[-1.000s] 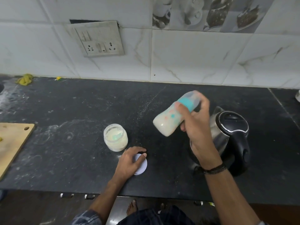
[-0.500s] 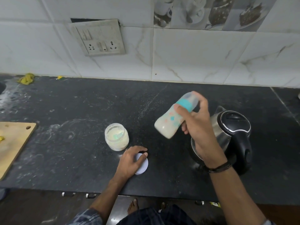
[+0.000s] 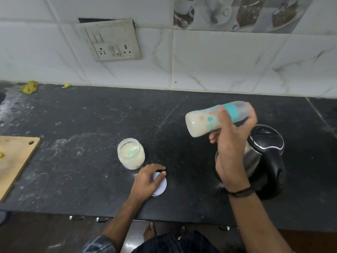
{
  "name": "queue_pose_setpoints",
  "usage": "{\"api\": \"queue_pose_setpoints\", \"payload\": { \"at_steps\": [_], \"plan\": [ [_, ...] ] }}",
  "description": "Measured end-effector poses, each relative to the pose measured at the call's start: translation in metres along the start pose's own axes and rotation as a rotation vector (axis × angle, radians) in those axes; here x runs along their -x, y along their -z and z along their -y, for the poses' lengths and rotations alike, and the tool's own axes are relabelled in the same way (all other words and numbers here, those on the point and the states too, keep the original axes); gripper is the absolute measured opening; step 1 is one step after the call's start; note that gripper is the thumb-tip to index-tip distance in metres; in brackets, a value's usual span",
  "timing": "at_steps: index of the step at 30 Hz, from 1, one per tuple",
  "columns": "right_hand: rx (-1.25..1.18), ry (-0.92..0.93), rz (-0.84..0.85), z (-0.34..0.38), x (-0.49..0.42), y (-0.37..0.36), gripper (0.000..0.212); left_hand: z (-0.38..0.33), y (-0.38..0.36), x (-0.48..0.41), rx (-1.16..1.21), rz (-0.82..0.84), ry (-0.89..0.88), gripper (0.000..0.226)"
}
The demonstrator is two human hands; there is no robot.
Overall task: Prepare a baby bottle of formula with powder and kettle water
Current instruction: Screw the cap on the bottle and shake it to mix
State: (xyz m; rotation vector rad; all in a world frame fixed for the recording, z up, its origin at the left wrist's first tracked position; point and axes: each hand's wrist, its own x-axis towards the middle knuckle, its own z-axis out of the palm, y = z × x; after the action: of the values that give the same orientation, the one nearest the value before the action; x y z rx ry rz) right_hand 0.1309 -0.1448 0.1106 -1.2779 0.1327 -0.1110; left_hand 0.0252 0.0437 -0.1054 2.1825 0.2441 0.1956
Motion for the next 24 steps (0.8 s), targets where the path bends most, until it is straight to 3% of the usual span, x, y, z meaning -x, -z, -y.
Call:
{"api": "queue_pose_setpoints", "payload": {
  "at_steps": [4, 9, 14, 18, 19, 22, 24],
  "plan": [
    [0.184, -0.066, 0.240, -0.0050, 0.0042, -0.0010, 0.057, 0.0010, 0.0013, 0.0002, 0.012, 0.008, -0.012, 0.017],
    [-0.060, 0.026, -0.036, 0.0045, -0.0004, 0.0012, 0.057, -0.0015, 0.0007, 0.0007, -0.002, -0.005, -0.008, 0.020],
    [0.204, -0.030, 0.265, -0.0032, 0.0040, 0.0017, 0.059, -0.0005, 0.0013, 0.0006, -0.008, 0.001, -0.005, 0.014],
    [-0.017, 0.015, 0.021, -0.0012, 0.0007, 0.0039, 0.058, -0.0018, 0.0008, 0.0006, -0.013, -0.001, 0.004, 0.014],
    [0.009, 0.010, 0.031, -0.0004, -0.0002, 0.0033, 0.058, -0.0019, 0.0007, 0.0005, -0.013, -0.003, 0.009, 0.014],
    [0.208, -0.047, 0.277, -0.0020, 0.0017, 0.0017, 0.058, -0.0012, 0.0007, 0.0006, -0.007, -0.004, 0.003, 0.019],
    [0.138, -0.015, 0.264, 0.0006, 0.0037, 0.0019, 0.056, -0.0016, 0.0008, 0.0005, -0.005, 0.006, 0.007, 0.016]
  ]
}}
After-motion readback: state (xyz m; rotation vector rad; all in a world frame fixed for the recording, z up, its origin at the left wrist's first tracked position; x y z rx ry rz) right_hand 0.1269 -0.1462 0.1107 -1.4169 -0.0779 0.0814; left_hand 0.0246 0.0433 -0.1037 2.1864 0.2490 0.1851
